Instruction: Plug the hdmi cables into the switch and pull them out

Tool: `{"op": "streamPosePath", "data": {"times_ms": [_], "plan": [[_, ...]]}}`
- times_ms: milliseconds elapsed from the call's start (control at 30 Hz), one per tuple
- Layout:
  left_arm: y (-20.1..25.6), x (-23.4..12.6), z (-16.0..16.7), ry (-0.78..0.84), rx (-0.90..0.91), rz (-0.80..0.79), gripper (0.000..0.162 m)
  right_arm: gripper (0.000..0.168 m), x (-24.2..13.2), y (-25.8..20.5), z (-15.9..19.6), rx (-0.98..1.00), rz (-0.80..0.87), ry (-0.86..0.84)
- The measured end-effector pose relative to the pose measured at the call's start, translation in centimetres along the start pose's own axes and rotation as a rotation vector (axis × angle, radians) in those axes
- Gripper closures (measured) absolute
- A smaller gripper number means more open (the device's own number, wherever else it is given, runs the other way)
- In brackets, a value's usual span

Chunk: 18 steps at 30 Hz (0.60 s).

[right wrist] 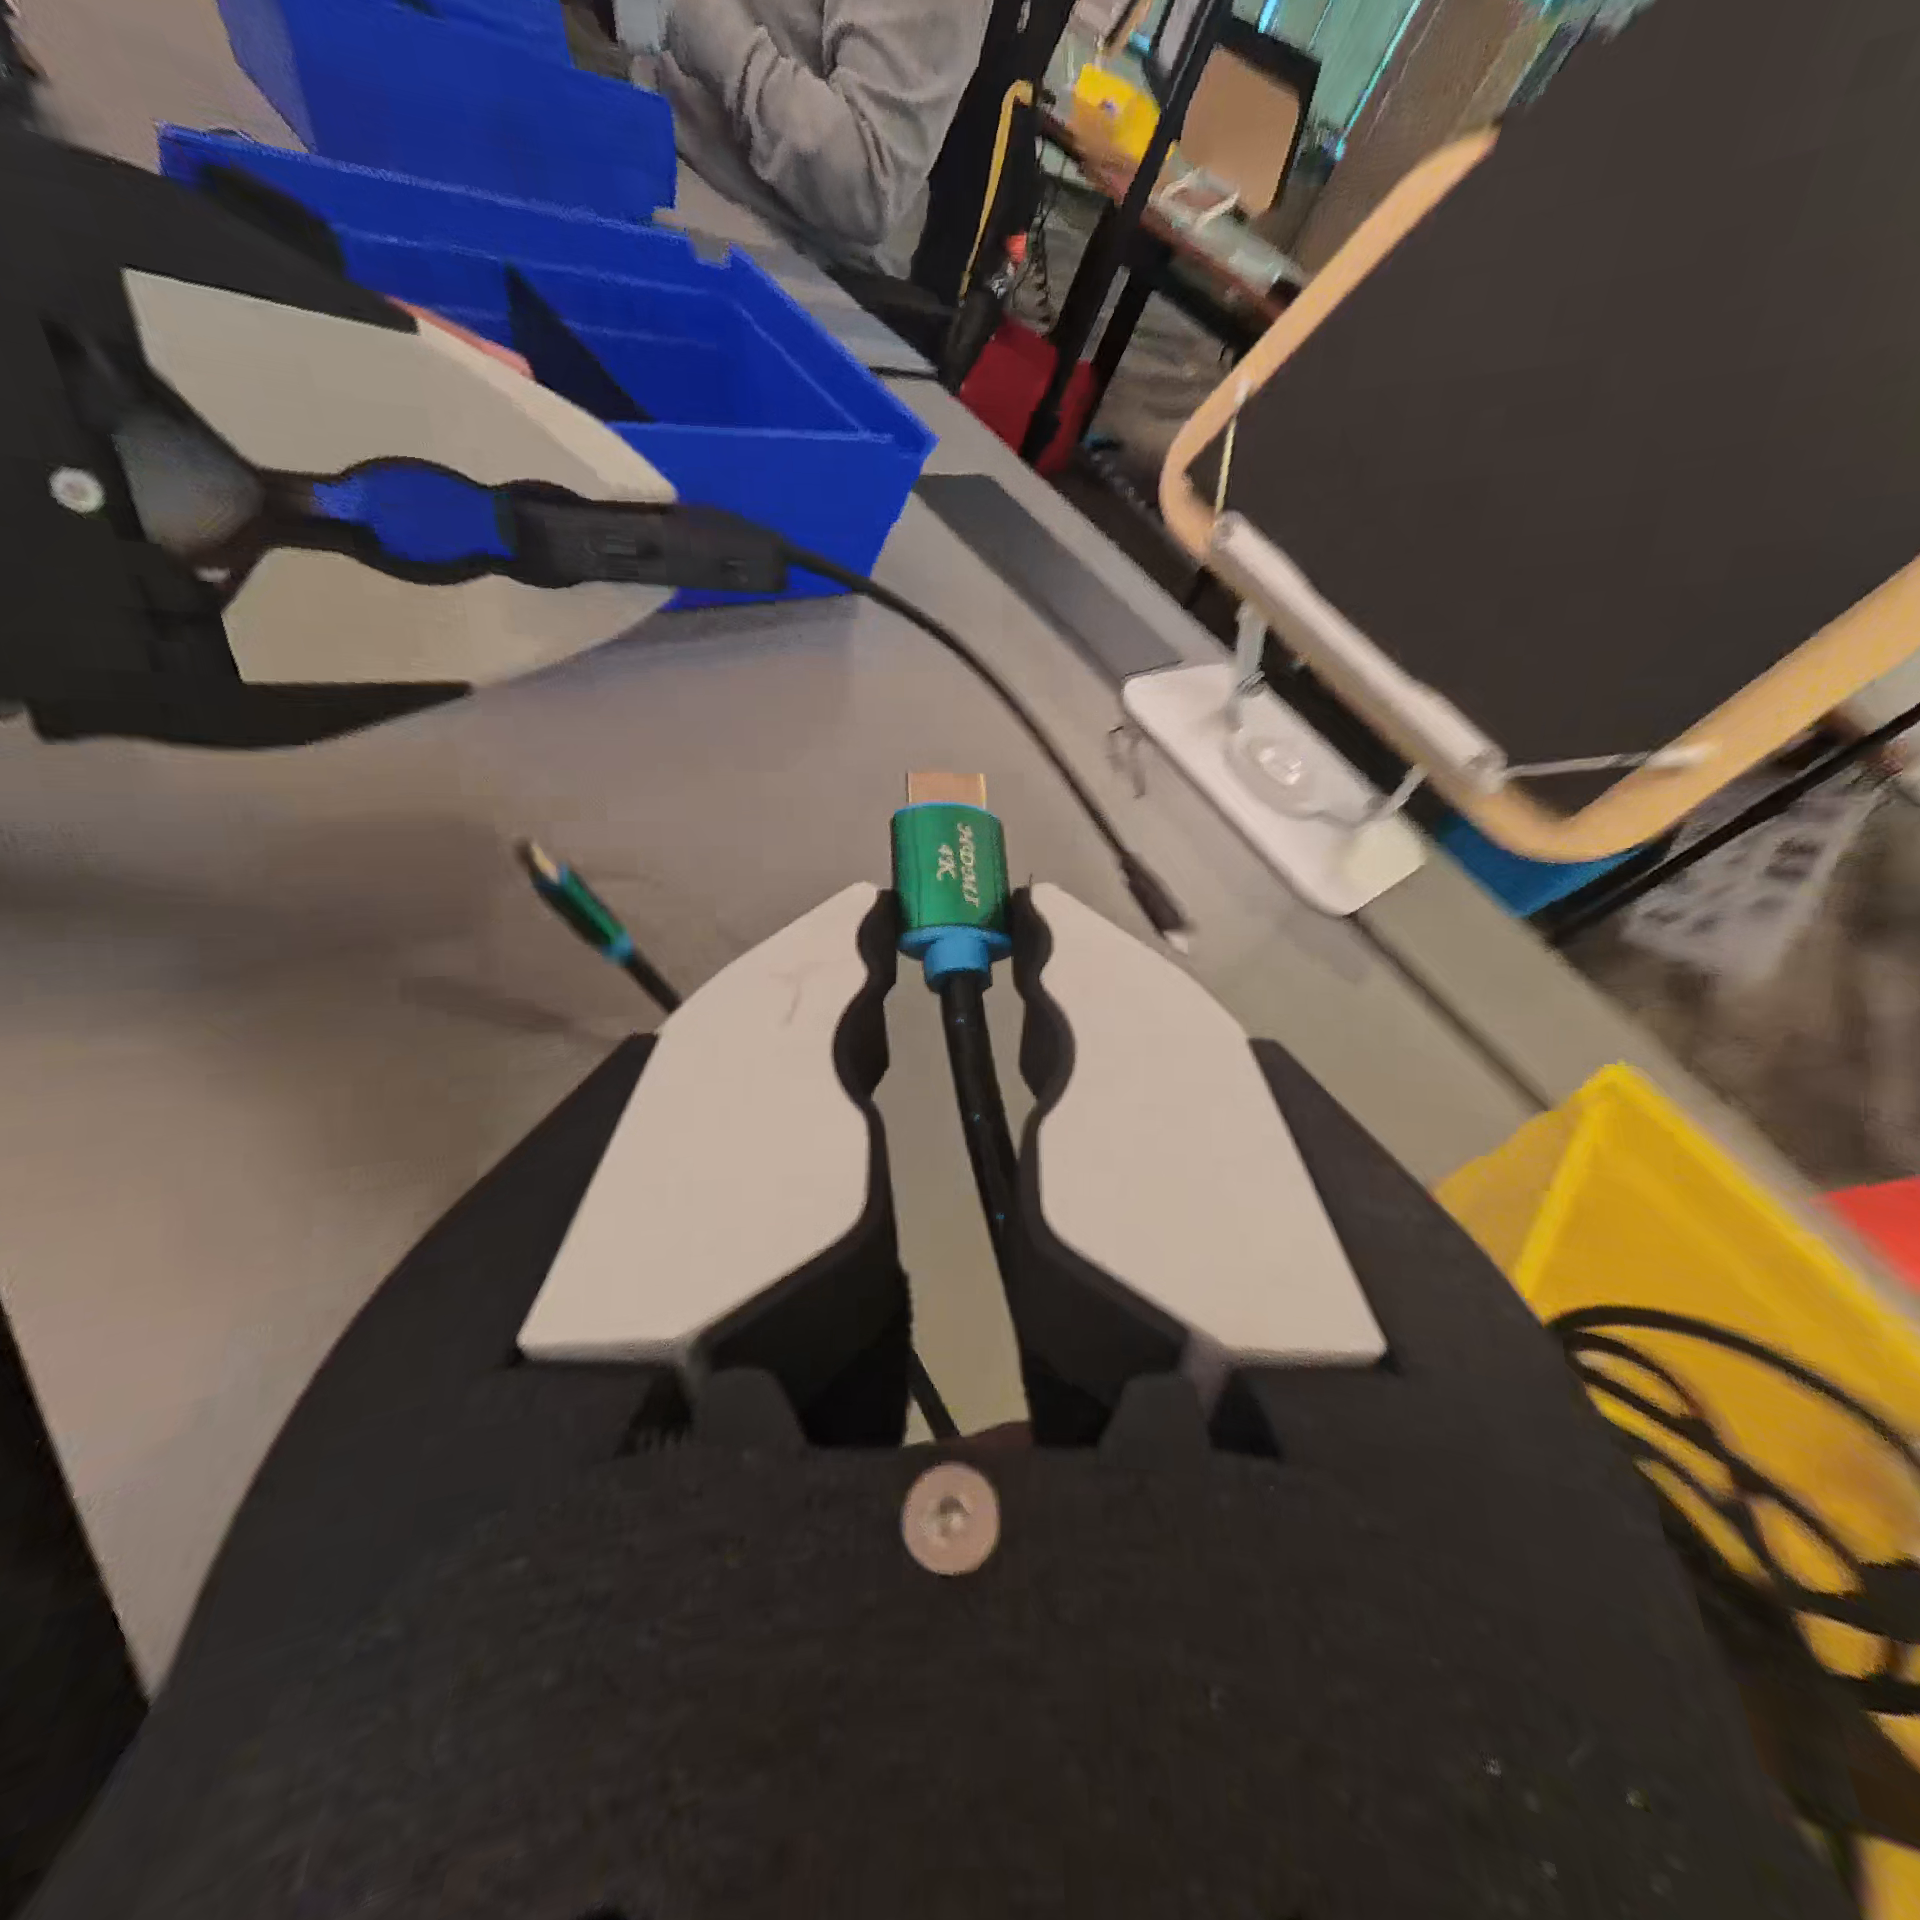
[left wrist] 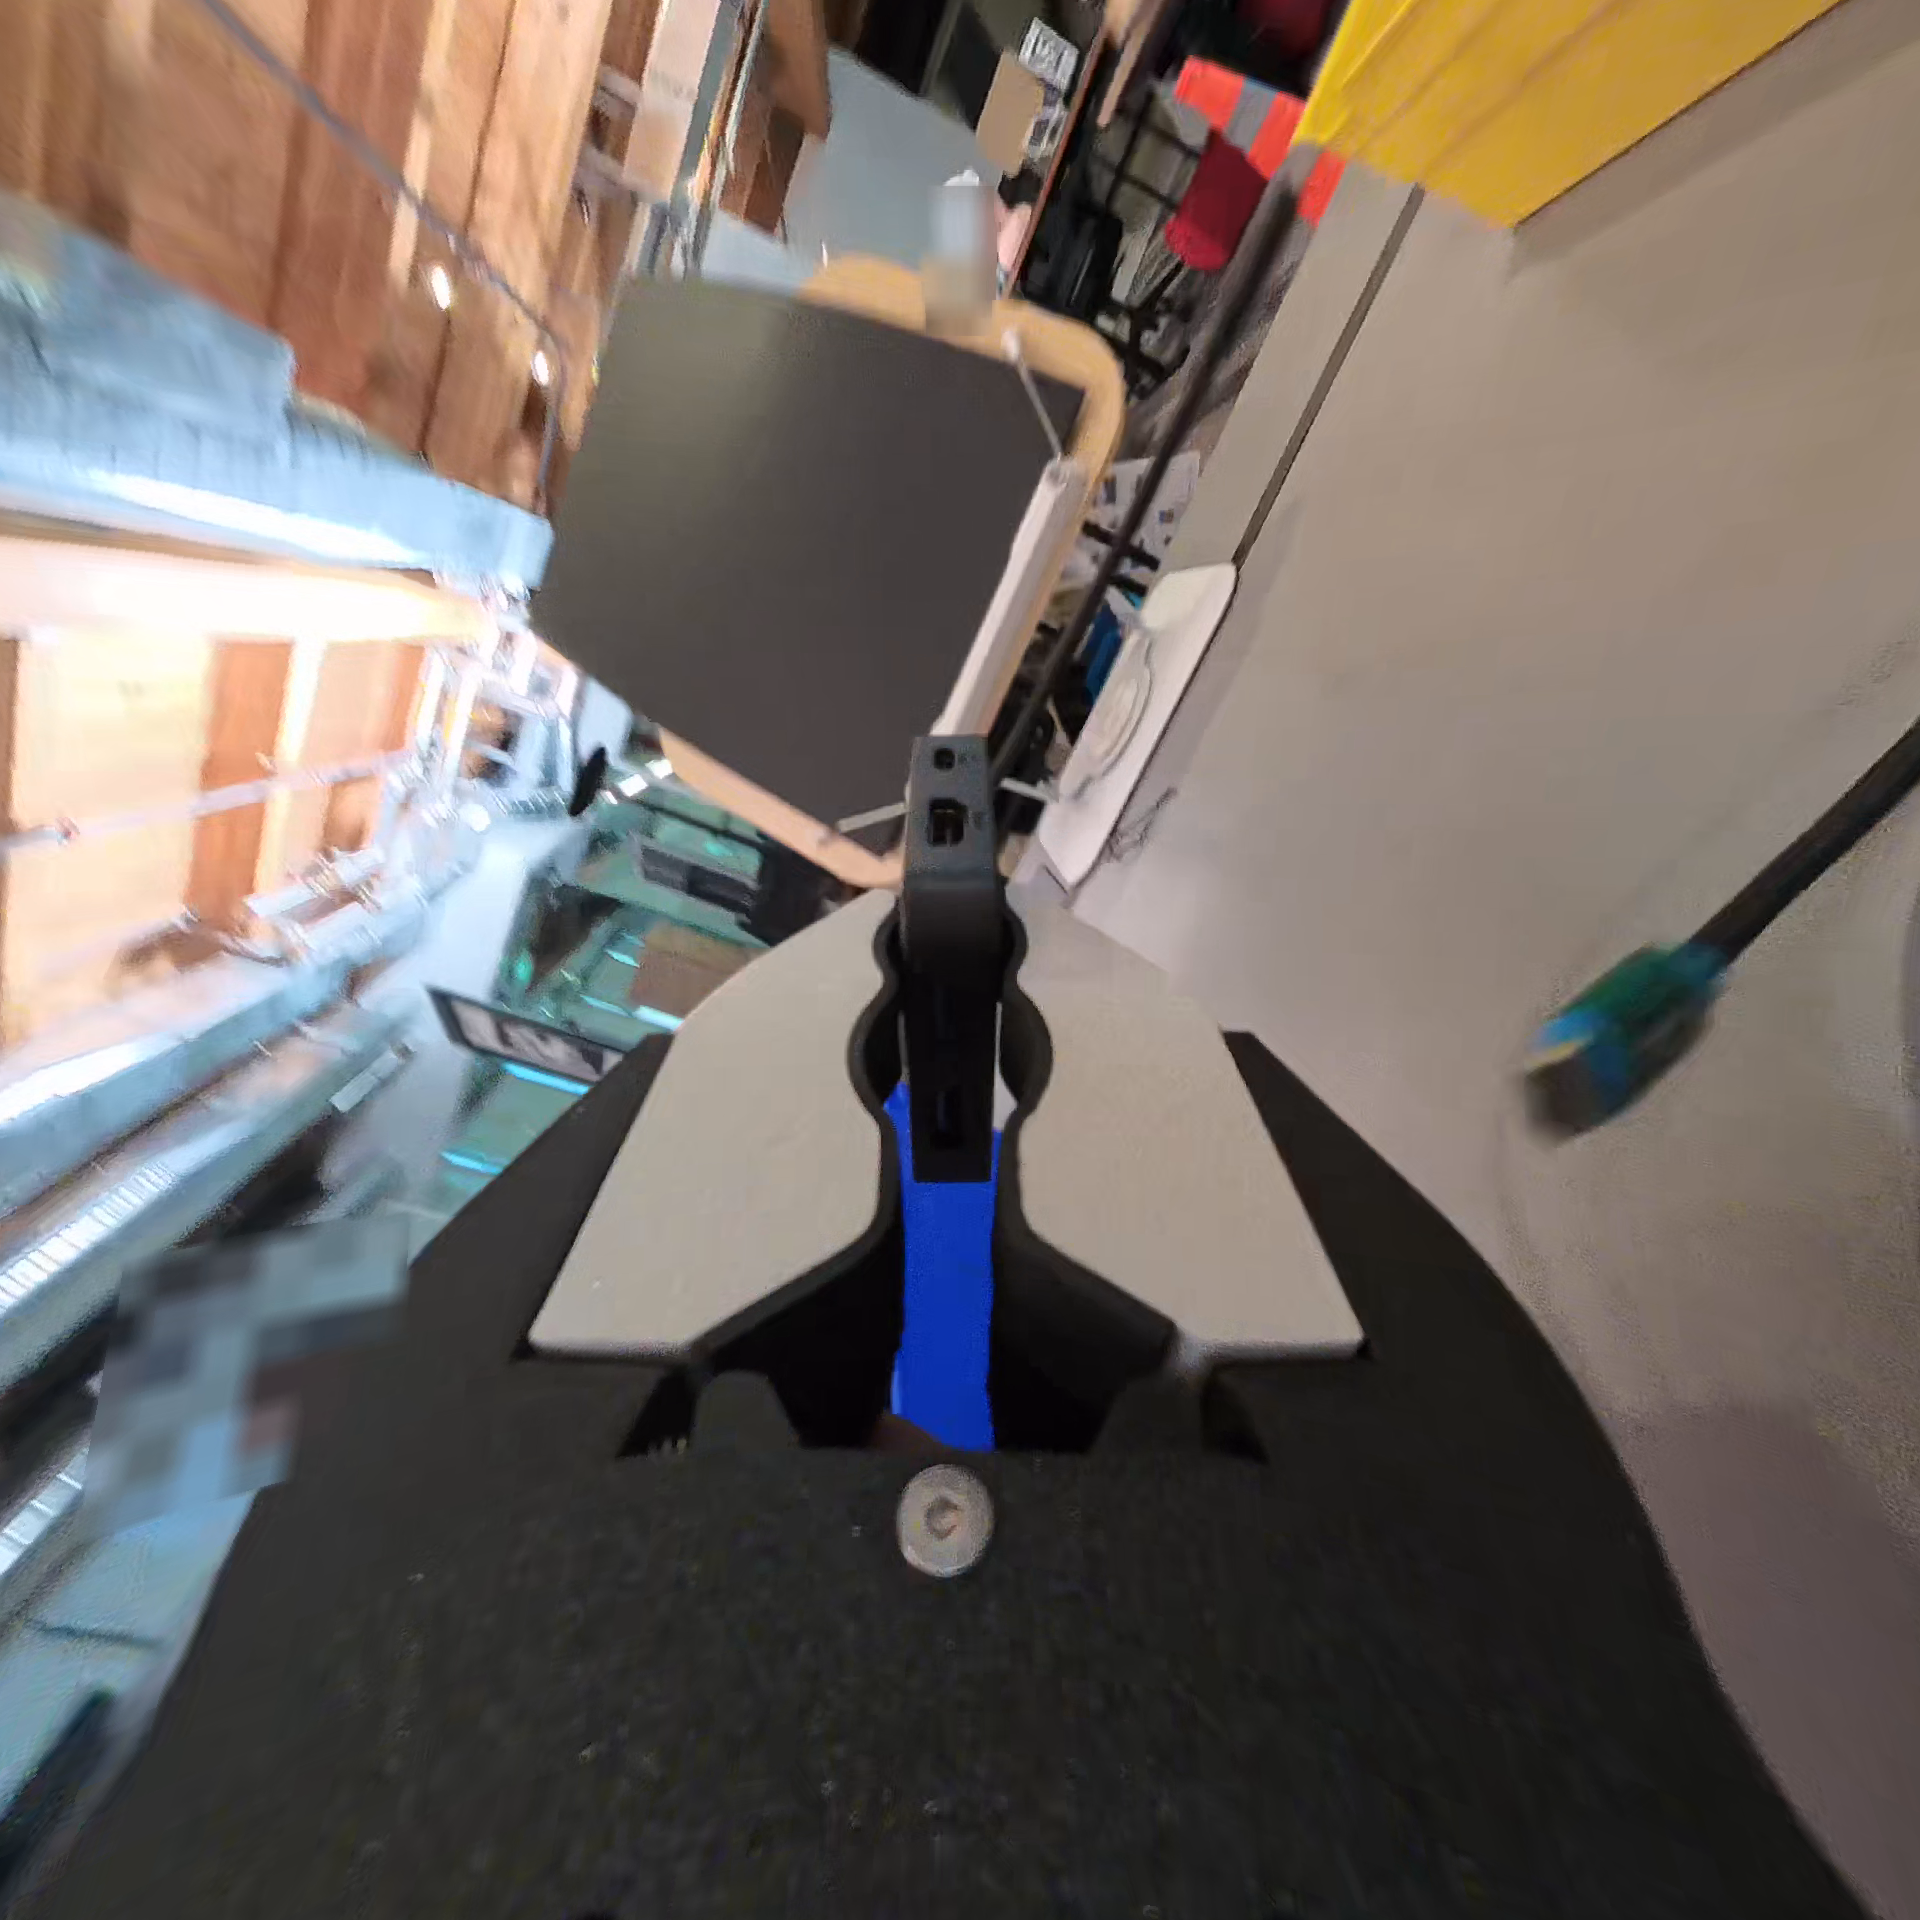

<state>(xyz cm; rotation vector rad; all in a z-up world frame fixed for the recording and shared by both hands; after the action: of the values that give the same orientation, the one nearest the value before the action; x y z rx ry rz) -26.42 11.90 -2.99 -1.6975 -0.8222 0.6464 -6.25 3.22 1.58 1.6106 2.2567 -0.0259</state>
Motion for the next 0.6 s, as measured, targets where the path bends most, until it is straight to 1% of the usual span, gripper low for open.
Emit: {"op": "streamPosePath", "data": {"times_ms": [100,167,233,300,333,400,467,533,600], "plan": [[-0.2,-0.7,2.0,-0.041,-0.152,0.076,0.149,0.147,-4.1,2.2,-3.5,-0.035,0.049,0.056],[0.5,-1.0,2.9,-0.054,-0.204,0.121,0.149,0.147,-7.3,4.8,-5.9,-0.016,0.104,0.119],[1.5,-1.1,3.2,-0.077,-0.173,0.155,0.149,0.147,-10.3,8.0,-7.4,0.032,0.162,0.129],[2.2,-1.4,3.1,-0.082,-0.098,0.144,0.149,0.147,-12.4,11.5,-7.9,0.109,0.202,0.147],[2.4,-1.6,2.9,-0.082,-0.055,0.137,0.148,0.147,-13.1,13.4,-7.9,0.147,0.232,0.148],[2.7,-1.8,2.4,-0.074,0.016,0.116,0.149,0.147,-13.3,17.2,-7.0,0.188,0.261,0.059],[3.0,-1.7,2.1,-0.074,0.043,0.118,0.149,0.147,-12.5,20.5,-5.2,0.206,0.26,-0.069],[3.3,-1.6,2.1,-0.074,0.027,0.145,0.149,0.148,-11.3,23.6,-2.7,0.192,0.312,-0.195],[3.3,-1.5,2.1,-0.079,0.012,0.16,0.149,0.147,-9.0,25.1,0.3,0.251,0.193,-0.312]]}}
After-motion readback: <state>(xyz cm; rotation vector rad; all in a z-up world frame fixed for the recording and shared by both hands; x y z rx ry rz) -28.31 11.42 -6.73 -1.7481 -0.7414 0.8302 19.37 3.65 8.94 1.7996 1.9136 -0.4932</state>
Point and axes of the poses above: each gripper's, where its closed fingertips meet, x out along the fingers, z out of its underside, y = z × x across the jaws, the point moved 10 cm from there along -x, back along the fingers, and after that the axes turned 11 degrees about x, right-handed, at the moved point
